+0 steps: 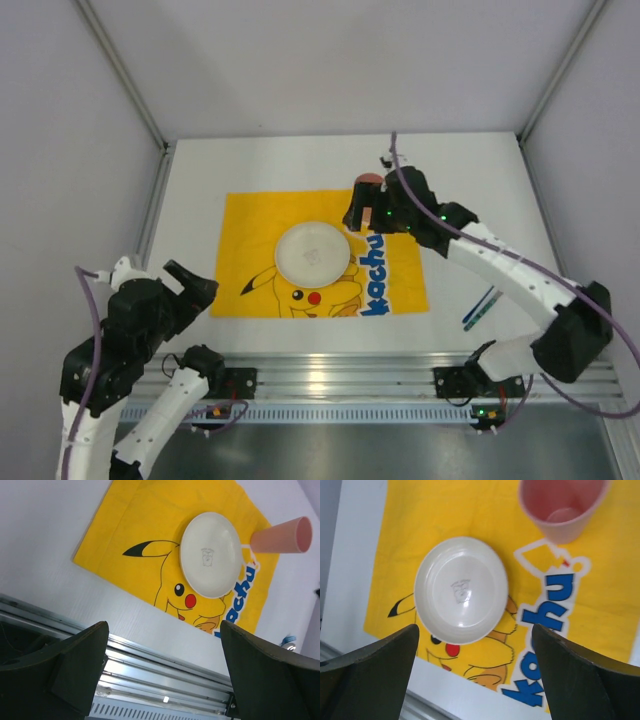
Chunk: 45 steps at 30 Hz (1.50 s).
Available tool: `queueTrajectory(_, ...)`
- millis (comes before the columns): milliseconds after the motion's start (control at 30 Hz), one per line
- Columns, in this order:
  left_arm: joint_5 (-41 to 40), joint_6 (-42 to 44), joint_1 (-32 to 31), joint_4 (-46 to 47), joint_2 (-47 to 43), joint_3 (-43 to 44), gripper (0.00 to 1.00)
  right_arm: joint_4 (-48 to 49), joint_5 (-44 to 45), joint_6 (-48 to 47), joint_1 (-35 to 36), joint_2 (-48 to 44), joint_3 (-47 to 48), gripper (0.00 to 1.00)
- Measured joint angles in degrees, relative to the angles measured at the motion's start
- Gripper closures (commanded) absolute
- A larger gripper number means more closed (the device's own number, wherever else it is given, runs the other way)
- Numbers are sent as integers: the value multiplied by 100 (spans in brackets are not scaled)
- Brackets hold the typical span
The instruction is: Set the dinner table for one person
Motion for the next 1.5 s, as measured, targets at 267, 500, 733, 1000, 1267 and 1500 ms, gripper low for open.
queueTrajectory(267,872,223,0,645,592,-1261,4,-914,931,-37,-2929,-1947,-1777,0)
queueTrajectory(500,1488,535,0,1360,1484,-1342,4,-2404,2428,382,-3464,-2004,-2306,0)
queueTrajectory(733,1773,833,0,1635,2046,-1167,4,-2138,2498,411,-4920,-1250,-2483,2)
queueTrajectory(1000,1755,1038,0,1670,2079,-778,4,-1338,1440,424,-5508,-409,-2994,20)
queueTrajectory(1267,1510,942,0,1541,1609,-817,4,-417,874,354,-5501,-98,-2975,99)
queueTrajectory(1500,1318,763,0,1228,1257,-850,5,-245,855,96,-4767,997,-1851,100)
